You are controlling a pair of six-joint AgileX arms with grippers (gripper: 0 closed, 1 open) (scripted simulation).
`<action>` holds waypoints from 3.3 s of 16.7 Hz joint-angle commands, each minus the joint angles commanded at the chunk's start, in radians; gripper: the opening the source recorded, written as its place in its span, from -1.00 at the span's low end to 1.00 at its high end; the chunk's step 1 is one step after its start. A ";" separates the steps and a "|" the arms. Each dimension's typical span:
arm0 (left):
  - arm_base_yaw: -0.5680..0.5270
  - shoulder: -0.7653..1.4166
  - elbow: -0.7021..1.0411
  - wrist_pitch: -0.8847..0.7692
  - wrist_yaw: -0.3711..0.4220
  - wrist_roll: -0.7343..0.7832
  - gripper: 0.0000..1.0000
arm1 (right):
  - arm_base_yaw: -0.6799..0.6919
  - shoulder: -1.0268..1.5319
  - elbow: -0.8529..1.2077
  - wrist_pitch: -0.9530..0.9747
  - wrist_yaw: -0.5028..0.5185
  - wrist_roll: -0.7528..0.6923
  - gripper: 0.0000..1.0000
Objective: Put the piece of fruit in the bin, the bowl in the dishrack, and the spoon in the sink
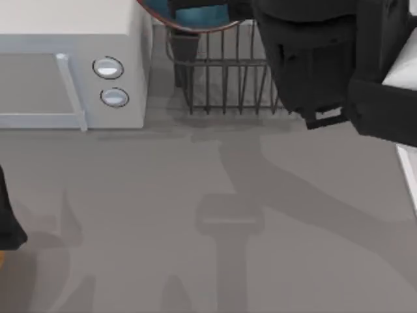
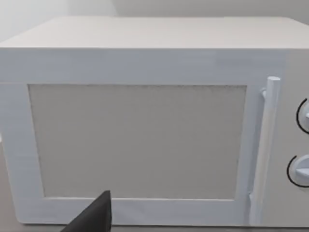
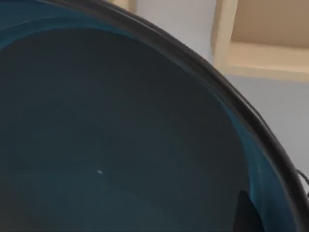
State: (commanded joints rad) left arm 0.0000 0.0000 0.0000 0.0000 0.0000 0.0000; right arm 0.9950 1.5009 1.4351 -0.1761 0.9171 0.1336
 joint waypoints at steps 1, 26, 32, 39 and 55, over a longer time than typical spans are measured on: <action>0.000 0.000 0.000 0.000 0.000 0.000 1.00 | 0.014 -0.018 0.001 0.052 0.048 -0.033 -1.00; 0.000 0.000 0.000 0.000 0.000 0.000 1.00 | -0.363 0.544 -0.102 0.877 -0.252 -0.116 -1.00; 0.000 0.000 0.000 0.000 0.000 0.000 1.00 | -0.363 0.544 -0.102 0.877 -0.252 -0.116 -0.70; 0.000 0.000 0.000 0.000 0.000 0.000 1.00 | -0.363 0.544 -0.102 0.877 -0.252 -0.116 0.36; 0.000 0.000 0.000 0.000 0.000 0.000 1.00 | -0.373 0.512 -0.131 0.873 -0.277 -0.112 1.00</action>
State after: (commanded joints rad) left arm 0.0000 0.0000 0.0000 0.0000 0.0000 0.0000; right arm 0.6221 2.0132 1.3041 0.6964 0.6398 0.0219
